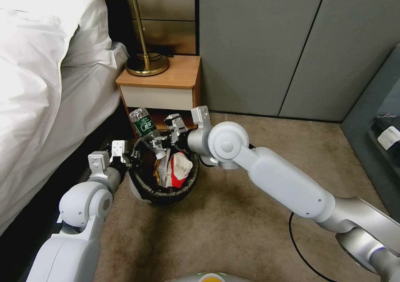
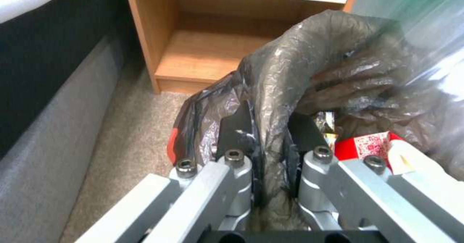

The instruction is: Pick up the trash bin, then pick up the garbage from the floor and place it into the trash bin.

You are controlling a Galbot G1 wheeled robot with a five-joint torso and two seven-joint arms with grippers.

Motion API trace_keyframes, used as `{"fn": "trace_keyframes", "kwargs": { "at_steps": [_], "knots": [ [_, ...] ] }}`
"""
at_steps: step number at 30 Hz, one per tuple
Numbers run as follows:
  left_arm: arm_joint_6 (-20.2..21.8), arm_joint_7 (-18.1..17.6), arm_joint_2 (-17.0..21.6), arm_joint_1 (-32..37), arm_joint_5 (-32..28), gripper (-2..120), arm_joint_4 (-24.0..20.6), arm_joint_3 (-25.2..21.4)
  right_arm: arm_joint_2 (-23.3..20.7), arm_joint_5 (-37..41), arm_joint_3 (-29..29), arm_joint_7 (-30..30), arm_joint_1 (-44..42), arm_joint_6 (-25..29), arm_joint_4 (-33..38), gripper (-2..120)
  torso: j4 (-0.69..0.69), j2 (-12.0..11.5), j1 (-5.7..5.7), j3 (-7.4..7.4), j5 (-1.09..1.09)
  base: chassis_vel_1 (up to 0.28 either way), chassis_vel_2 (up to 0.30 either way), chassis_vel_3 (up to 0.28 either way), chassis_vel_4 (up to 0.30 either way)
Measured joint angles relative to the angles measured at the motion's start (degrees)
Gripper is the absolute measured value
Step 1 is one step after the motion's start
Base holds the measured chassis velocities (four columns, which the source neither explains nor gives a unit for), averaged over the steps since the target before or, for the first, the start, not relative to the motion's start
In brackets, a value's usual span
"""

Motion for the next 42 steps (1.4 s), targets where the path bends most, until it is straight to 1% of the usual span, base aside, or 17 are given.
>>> {"fn": "trace_keyframes", "kwargs": {
  "at_steps": [3, 4, 7, 8, 9, 11, 20, 26, 29, 30, 33, 34, 36, 38, 39, 40, 42],
  "knots": [
    [0.00, -0.06, -0.29, -0.32, -0.02, 5, 0.12, 0.08, -0.34, 0.00, 0.03, 0.06, -0.02, 0.00, 0.01, 76, -0.01, 0.00, 0.00, 0.00, 0.00, 0.000, 0.000, 0.000, 0.000],
    [0.00, -0.06, -0.29, -0.32, -0.02, 5, 0.12, 0.08, -0.34, 0.00, 0.03, 0.06, -0.02, 0.00, 0.01, 76, -0.01, 0.00, 0.00, 0.00, 0.00, 0.000, 0.000, 0.000, 0.000],
    [0.00, -0.05, -0.44, -0.35, -0.02, 5, 0.18, 0.14, -0.46, 0.00, 0.12, 0.12, -0.12, 0.00, 0.02, 88, -0.01, 0.00, 0.00, 0.00, 0.00, 0.000, 0.000, 0.000, 0.000],
    [0.00, -0.05, -0.44, -0.35, -0.02, 5, 0.18, 0.14, -0.46, 0.00, 0.12, 0.12, -0.12, 0.00, 0.02, 88, -0.01, 0.00, 0.00, 0.00, 0.00, 0.000, 0.000, 0.000, 0.000],
    [0.00, -0.05, -0.44, -0.35, -0.01, 5, 0.19, 0.14, -0.42, 0.00, 0.19, 0.14, -0.13, 0.00, 0.02, 96, 0.00, 0.00, 0.00, 0.00, 0.00, 0.000, 0.000, 0.000, 0.000],
    [0.00, -0.06, -0.40, -0.34, 0.01, 5, 0.19, 0.13, -0.32, 0.00, 0.33, 0.19, -0.16, 0.00, 0.04, 99, 0.00, 0.00, 0.00, 0.00, 0.00, 0.000, 0.000, 0.000, 0.000],
    [0.00, -0.05, 0.02, -0.28, -0.03, 5, 0.13, -0.02, -0.95, -0.51, 1.07, 0.28, -0.31, 0.00, 0.71, 100, 0.00, 0.00, 0.00, 0.00, 0.00, 0.000, 0.000, 0.000, 0.000],
    [0.00, -0.07, 0.26, -0.13, -0.34, 5, -0.35, -0.06, -2.26, -2.00, 6.11, 0.46, 1.12, 0.25, 3.00, 100, 0.02, 0.00, 0.00, 0.00, 0.01, 0.000, 0.000, 0.000, 0.000],
    [0.00, -0.52, 0.69, -0.18, -1.19, 5, -1.24, -0.19, -7.56, -9.00, 10.73, -0.54, 2.29, 5.53, 4.95, 100, -0.01, 0.00, 0.00, 0.00, 0.01, 0.000, 0.000, 0.000, 0.000],
    [0.00, -0.52, 0.69, -0.18, -1.19, 5, -1.24, -0.19, -7.56, -9.00, 10.73, -0.54, 2.29, 5.53, 4.95, 100, -0.01, 0.00, 0.00, 0.00, 0.01, 0.000, 0.000, 0.000, 0.000],
    [0.00, -0.96, 0.93, -0.33, -1.47, 5, -2.17, -0.20, -12.59, -15.54, 18.06, -0.94, 0.16, 10.08, 7.14, 100, -0.01, 0.00, 0.00, 0.00, 0.01, 0.000, 0.000, 0.000, 0.000],
    [0.00, -0.96, 0.93, -0.33, -1.47, 5, -2.17, -0.20, -12.59, -15.54, 18.06, -0.94, 0.16, 10.08, 7.14, 100, -0.01, 0.00, 0.00, 0.00, 0.01, 0.000, 0.000, 0.000, 0.000],
    [0.00, -1.12, 1.08, -0.33, -1.51, 5, -2.67, -0.20, -14.81, -23.22, 22.43, -2.41, -2.61, 12.36, 7.85, 100, 0.00, 0.00, 0.00, 0.00, 0.02, 0.000, 0.000, 0.000, 0.000],
    [0.00, -1.42, 1.28, -0.32, -1.54, 5, -3.26, -0.20, -17.50, -33.44, 31.33, -5.55, -9.58, 14.71, 10.02, 100, 0.00, 0.00, 0.00, 0.00, 0.03, 0.000, 0.000, 0.000, 0.000],
    [0.00, -1.42, 1.28, -0.32, -1.54, 5, -3.26, -0.20, -17.50, -33.44, 31.33, -5.55, -9.58, 14.71, 10.02, 100, 0.00, 0.00, 0.00, 0.00, 0.03, 0.000, 0.000, 0.000, 0.000],
    [0.00, -1.65, 1.32, -0.29, -1.60, 5, -3.44, -0.24, -18.09, -36.43, 34.89, -6.50, -12.26, 15.72, 10.77, 100, 0.00, 0.00, 0.00, 0.00, 0.03, 0.000, 0.000, 0.000, 0.000],
    [0.00, -1.96, 1.50, 0.00, -1.70, 5, -4.02, -0.46, -18.92, -45.95, 44.91, -9.44, -21.31, 18.87, 12.46, 100, -0.01, 0.00, 0.00, -0.01, -0.02, 0.000, 0.000, 0.000, 0.000]
  ]
}}
